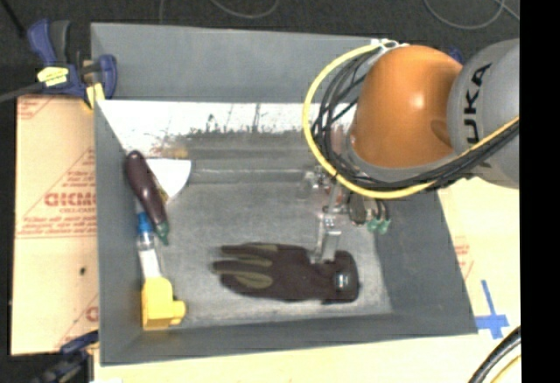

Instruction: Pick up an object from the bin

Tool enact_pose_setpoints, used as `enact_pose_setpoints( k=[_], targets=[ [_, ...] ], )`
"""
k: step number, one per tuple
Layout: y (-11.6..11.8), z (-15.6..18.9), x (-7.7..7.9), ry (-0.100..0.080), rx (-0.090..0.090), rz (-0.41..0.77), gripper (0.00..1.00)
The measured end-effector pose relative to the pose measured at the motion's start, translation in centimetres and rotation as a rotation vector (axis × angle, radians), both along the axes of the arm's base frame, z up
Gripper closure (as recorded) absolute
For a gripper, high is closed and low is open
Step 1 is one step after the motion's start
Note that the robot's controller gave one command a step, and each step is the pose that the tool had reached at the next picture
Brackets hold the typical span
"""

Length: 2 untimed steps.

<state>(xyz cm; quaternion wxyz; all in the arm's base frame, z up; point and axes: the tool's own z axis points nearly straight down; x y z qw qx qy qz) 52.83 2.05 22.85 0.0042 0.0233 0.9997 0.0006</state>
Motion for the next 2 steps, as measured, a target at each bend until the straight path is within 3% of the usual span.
enact_pose_setpoints(
  k=[1,2],
  targets=[
    [-0.6,-5.4,-0.2,0.001,0.0,-0.086,0.0],
    [-0.8,-8.3,-0.3,0.005,-0.002,0.083,0.0]
  ],
)
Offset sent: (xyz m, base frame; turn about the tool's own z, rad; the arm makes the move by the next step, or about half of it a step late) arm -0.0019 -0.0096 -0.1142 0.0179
